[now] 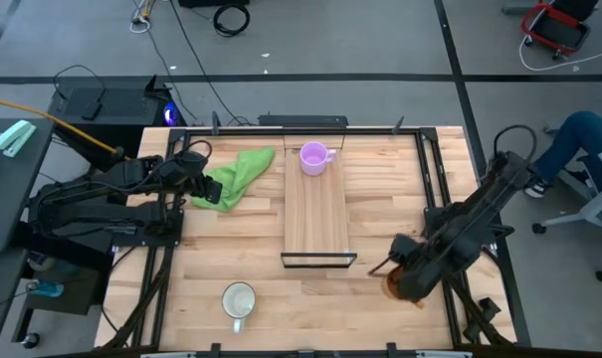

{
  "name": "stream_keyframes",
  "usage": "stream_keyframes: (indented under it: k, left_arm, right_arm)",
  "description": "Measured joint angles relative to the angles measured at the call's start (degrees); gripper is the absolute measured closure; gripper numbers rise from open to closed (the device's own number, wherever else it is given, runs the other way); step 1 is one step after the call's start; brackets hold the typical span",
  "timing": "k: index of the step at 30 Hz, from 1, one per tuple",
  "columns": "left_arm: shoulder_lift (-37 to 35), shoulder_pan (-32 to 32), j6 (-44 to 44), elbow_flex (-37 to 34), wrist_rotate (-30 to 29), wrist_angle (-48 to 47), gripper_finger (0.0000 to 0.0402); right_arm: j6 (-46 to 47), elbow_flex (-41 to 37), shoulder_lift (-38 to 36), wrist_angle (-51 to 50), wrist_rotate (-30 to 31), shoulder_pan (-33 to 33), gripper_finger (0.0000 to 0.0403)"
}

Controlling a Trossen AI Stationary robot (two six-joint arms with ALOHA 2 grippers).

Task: Stack small to large cups/mugs on shelf
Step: Put the orange mug on the shelf

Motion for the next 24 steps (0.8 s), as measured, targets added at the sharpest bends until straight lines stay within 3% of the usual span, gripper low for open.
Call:
stream_keyframes:
  k: [5,9,17,24]
  left_arm:
    - [0.0,0.0,0.1,0.0,0.0,0.0,0.0378]
    - [0.0,0.0,0.1,0.0,0.0,0.0,0.0376]
    - [0.0,0.0,0.6,0.0,-0.5,0.1,0.0371]
    - [0.0,0.0,0.5,0.0,-0.7,0.1,0.038]
  right_arm:
    - [-3.5,7.6,-2.6,-9.6,2.5,-4.1,0.0387]
    - [-9.1,11.3,-4.6,-8.7,6.3,-9.6,0.0387]
    - [-31.7,14.8,-4.3,-9.3,8.3,-28.6,0.0387]
    - [-55.8,19.6,0.8,-9.2,8.5,-47.7,0.0387]
